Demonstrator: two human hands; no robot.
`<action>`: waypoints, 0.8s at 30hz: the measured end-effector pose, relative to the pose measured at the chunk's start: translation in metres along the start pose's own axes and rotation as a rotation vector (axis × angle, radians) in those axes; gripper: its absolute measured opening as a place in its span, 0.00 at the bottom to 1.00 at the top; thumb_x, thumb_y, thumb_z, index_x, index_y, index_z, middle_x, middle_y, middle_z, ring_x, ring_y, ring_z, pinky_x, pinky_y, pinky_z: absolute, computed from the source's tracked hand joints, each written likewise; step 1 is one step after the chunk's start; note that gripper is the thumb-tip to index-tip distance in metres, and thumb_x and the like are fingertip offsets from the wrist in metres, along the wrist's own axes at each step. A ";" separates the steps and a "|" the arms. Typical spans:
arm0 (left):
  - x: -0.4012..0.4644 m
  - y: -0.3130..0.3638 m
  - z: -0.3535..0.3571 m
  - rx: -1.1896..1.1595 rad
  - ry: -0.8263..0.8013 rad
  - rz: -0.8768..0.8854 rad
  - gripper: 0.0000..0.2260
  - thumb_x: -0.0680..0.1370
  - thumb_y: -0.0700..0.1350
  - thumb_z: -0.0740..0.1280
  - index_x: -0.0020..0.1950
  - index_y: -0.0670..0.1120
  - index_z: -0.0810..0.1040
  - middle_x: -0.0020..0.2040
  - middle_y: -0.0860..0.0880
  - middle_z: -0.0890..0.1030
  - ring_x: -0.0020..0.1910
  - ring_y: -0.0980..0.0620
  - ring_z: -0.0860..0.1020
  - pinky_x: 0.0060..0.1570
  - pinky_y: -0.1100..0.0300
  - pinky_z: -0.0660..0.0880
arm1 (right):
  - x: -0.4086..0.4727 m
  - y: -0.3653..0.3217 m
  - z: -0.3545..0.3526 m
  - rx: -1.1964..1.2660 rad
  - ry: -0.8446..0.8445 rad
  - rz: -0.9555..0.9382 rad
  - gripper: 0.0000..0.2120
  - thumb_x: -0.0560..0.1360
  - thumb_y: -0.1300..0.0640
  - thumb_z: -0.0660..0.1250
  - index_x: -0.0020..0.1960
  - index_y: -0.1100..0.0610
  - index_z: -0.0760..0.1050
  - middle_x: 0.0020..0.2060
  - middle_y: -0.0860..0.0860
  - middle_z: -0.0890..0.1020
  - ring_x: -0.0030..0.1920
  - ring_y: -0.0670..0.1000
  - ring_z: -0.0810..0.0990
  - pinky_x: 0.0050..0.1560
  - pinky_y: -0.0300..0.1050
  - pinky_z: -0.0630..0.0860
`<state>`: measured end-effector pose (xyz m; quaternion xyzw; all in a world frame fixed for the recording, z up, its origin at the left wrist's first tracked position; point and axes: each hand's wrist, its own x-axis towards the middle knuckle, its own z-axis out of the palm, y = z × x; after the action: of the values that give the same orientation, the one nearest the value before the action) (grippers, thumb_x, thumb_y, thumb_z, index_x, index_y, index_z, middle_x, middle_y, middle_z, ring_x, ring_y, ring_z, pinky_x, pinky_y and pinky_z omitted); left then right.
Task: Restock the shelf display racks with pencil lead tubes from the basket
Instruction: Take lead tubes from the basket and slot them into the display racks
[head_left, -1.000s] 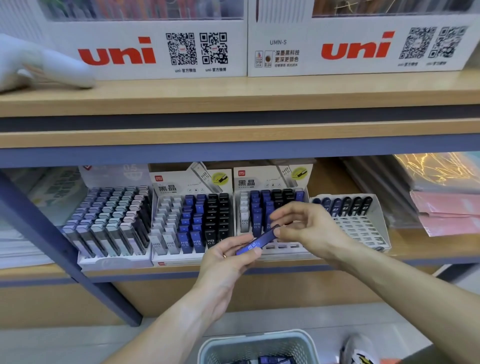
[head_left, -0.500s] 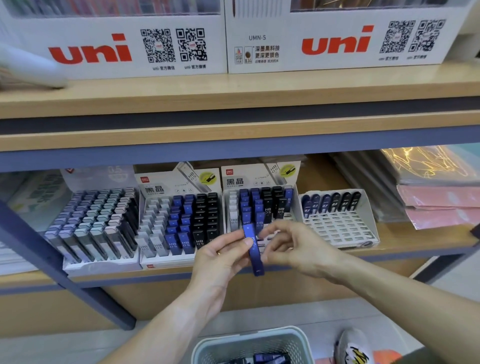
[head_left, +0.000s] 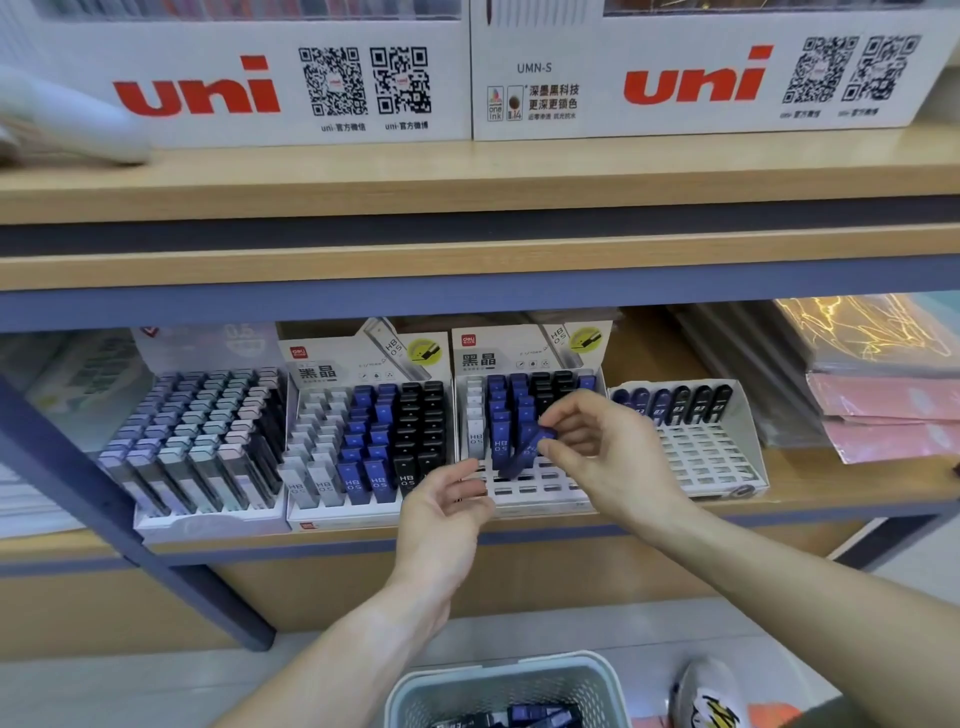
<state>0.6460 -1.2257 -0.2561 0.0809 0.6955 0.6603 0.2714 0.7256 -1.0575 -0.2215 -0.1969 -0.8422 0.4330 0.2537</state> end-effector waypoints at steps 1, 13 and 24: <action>0.001 -0.002 0.000 0.016 -0.003 -0.004 0.18 0.79 0.32 0.69 0.63 0.52 0.80 0.53 0.50 0.85 0.53 0.55 0.82 0.53 0.62 0.77 | 0.001 0.000 0.002 -0.024 0.014 -0.023 0.09 0.73 0.63 0.76 0.49 0.52 0.80 0.40 0.45 0.84 0.42 0.43 0.83 0.45 0.36 0.80; 0.006 -0.003 0.006 0.105 -0.174 -0.074 0.27 0.78 0.31 0.68 0.73 0.53 0.74 0.52 0.46 0.86 0.48 0.51 0.83 0.44 0.61 0.78 | 0.013 0.002 0.014 -0.170 -0.015 -0.152 0.08 0.75 0.61 0.74 0.51 0.51 0.80 0.41 0.42 0.83 0.44 0.40 0.81 0.47 0.31 0.78; 0.009 -0.006 0.001 0.054 -0.135 -0.097 0.23 0.77 0.29 0.66 0.69 0.48 0.78 0.52 0.44 0.86 0.43 0.50 0.82 0.42 0.60 0.78 | 0.016 0.002 0.017 -0.158 -0.069 -0.153 0.08 0.75 0.60 0.75 0.52 0.50 0.83 0.41 0.43 0.85 0.44 0.40 0.83 0.48 0.32 0.79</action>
<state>0.6409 -1.2212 -0.2644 0.0989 0.6964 0.6203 0.3470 0.7027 -1.0583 -0.2274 -0.1364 -0.8945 0.3514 0.2405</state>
